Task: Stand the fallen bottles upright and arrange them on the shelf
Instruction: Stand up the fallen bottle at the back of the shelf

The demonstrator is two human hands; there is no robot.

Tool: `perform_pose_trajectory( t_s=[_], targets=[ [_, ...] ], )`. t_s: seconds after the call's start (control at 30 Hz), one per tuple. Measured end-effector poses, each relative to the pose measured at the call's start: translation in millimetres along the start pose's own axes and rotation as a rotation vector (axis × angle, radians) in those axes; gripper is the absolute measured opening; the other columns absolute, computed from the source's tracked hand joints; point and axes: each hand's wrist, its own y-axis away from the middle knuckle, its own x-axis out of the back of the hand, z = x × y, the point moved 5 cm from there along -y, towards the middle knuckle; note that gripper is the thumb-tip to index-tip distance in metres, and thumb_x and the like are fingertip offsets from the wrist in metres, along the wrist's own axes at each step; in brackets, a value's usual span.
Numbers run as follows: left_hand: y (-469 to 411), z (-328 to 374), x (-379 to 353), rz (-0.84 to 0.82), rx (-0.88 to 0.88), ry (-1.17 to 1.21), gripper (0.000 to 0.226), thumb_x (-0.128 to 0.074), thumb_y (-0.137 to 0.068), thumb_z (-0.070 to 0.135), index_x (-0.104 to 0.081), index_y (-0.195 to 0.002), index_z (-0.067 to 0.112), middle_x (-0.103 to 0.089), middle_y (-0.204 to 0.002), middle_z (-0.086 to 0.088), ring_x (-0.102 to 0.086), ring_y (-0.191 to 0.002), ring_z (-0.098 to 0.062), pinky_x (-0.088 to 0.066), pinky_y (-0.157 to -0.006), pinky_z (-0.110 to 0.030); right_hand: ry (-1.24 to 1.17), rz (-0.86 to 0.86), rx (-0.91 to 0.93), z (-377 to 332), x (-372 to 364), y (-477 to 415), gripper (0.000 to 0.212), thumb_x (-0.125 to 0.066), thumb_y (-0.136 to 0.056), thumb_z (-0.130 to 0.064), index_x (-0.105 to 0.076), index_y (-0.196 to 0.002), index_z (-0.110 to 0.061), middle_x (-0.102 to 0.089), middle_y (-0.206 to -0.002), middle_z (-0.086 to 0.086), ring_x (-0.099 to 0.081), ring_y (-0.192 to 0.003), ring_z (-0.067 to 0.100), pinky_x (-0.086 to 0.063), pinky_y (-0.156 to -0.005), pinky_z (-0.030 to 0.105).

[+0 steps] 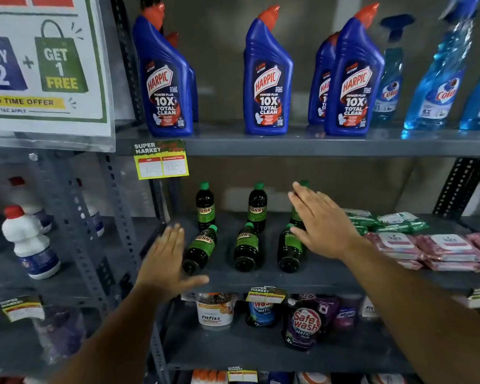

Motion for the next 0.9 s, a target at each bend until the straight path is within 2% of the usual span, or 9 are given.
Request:
perform_pose_trajectory(
  t_s=[0.07, 0.17, 0.3, 0.37, 0.47, 0.6, 0.67, 0.77, 0.9],
  targets=[
    [1.2, -13.8, -30.2, -0.187, 0.101, 0.057, 0.147, -0.029, -0.050, 0.104, 0.013, -0.150, 0.005, 0.014, -0.162, -0.014, 0.014, -0.149, -0.027, -0.001, -0.122, -0.042, -0.082, -0.176, -0.066, 0.0, -28.1, -2.9, 0.077, -0.042, -0.099, -0.051, -0.013, -0.159, -0.012, -0.012, -0.168, 0.010, -0.019, -0.152, 0.026, -0.017, -0.122, 0.042],
    [1.6, -31.7, -68.6, -0.340, 0.183, 0.012, 0.148, -0.046, -0.053, 0.097, 0.016, -0.150, 0.004, 0.017, -0.161, -0.015, 0.013, -0.149, -0.029, -0.001, -0.122, -0.042, -0.206, -0.385, -0.185, 0.9, -66.6, -0.8, 0.078, -0.047, -0.098, -0.047, -0.012, -0.158, -0.012, -0.020, -0.165, 0.012, -0.031, -0.147, 0.031, -0.033, -0.115, 0.047],
    [-11.2, -49.2, -94.1, -0.442, 0.225, 0.028, 0.152, -0.072, -0.054, 0.080, 0.023, -0.147, 0.007, 0.023, -0.160, -0.012, 0.018, -0.148, -0.028, -0.006, -0.123, -0.046, -0.448, -0.474, -0.419, 5.5, -104.5, -7.4, 0.080, -0.058, -0.095, -0.040, -0.016, -0.156, -0.008, -0.040, -0.150, 0.021, -0.048, -0.130, 0.039, -0.046, -0.101, 0.049],
    [-17.0, -56.1, -103.6, -0.471, 0.247, 0.066, 0.154, -0.077, -0.053, 0.074, 0.024, -0.147, 0.007, 0.025, -0.160, -0.011, 0.020, -0.147, -0.026, -0.008, -0.123, -0.046, -0.535, -0.505, -0.522, 9.9, -125.5, -11.7, 0.070, -0.060, -0.094, -0.037, -0.031, -0.148, -0.005, -0.051, -0.138, 0.024, -0.054, -0.121, 0.040, -0.048, -0.094, 0.045],
    [-27.0, -65.8, -115.4, -0.485, 0.266, 0.087, 0.153, -0.080, -0.055, 0.069, 0.024, -0.147, 0.006, 0.024, -0.160, -0.012, 0.021, -0.147, -0.027, -0.006, -0.123, -0.044, -0.687, -0.554, -0.707, 13.0, -154.4, -16.0, 0.050, -0.060, -0.093, -0.041, -0.050, -0.130, -0.008, -0.062, -0.124, 0.017, -0.060, -0.109, 0.035, -0.043, -0.081, 0.033],
    [-32.3, -66.4, -127.8, -0.473, 0.242, 0.045, 0.148, -0.081, -0.058, 0.064, 0.020, -0.148, 0.004, 0.017, -0.162, -0.014, 0.015, -0.149, -0.030, -0.003, -0.123, -0.046, -0.770, -0.521, -0.894, 15.0, -178.2, -19.7, 0.041, -0.059, -0.092, -0.045, -0.062, -0.119, -0.016, -0.068, -0.104, 0.009, -0.060, -0.087, 0.026, -0.041, -0.074, 0.030],
    [-31.8, -66.1, -132.9, -0.422, 0.247, 0.021, 0.142, -0.080, -0.061, 0.060, 0.016, -0.150, 0.006, 0.013, -0.163, -0.012, 0.010, -0.149, -0.030, -0.004, -0.123, -0.046, -0.841, -0.500, -1.021, 18.2, -192.0, -17.0, 0.045, -0.065, -0.086, -0.047, -0.063, -0.119, -0.017, -0.070, -0.107, 0.009, -0.063, -0.090, 0.027, -0.049, -0.077, 0.032],
    [-32.1, -66.9, -137.1, -0.374, 0.237, 0.005, 0.133, -0.076, -0.066, 0.058, 0.012, -0.151, 0.006, 0.009, -0.163, -0.011, 0.008, -0.150, -0.029, -0.004, -0.123, -0.045, -1.052, -0.455, -1.270, 19.5, -212.0, -12.3, 0.064, -0.082, -0.073, -0.046, -0.061, -0.123, -0.010, -0.069, -0.115, 0.015, -0.068, -0.100, 0.034, -0.056, -0.090, 0.046],
    [-31.6, -69.4, -139.6, -0.347, 0.215, -0.018, 0.127, -0.070, -0.068, 0.060, 0.010, -0.151, 0.006, 0.008, -0.163, -0.012, 0.008, -0.150, -0.028, -0.004, -0.123, -0.044, -1.197, -0.446, -1.407, 14.6, -228.7, -17.5, 0.071, -0.093, -0.060, -0.032, -0.062, -0.117, -0.003, -0.070, -0.108, 0.019, -0.071, -0.091, 0.037, -0.058, -0.086, 0.052]
  ],
)
